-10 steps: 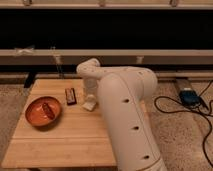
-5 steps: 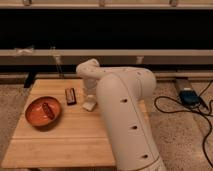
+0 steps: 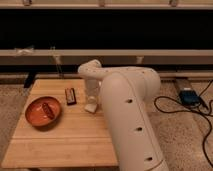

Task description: Place the white sponge in the ceramic bowl

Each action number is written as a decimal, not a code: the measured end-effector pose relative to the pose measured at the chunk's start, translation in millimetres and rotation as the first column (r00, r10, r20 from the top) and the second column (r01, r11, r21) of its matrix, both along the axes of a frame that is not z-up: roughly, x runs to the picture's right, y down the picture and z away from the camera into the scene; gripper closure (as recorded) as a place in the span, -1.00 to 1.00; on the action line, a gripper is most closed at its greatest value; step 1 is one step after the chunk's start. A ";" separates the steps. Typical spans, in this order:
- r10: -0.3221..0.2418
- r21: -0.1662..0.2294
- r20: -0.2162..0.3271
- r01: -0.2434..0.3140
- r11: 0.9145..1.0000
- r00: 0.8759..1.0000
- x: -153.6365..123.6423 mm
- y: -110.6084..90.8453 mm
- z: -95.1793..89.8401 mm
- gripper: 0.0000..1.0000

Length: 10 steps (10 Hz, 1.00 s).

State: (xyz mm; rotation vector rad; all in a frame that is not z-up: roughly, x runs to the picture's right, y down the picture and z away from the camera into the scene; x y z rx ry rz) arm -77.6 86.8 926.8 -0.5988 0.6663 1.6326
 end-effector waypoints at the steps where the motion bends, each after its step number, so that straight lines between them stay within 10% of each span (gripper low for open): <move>1: 0.004 0.003 0.003 -0.004 1.000 1.000 -0.8 0.2 -5.8 0.94; 10: 0.026 0.167 0.086 -0.040 0.985 0.996 2.5 -61.1 -135.8 1.00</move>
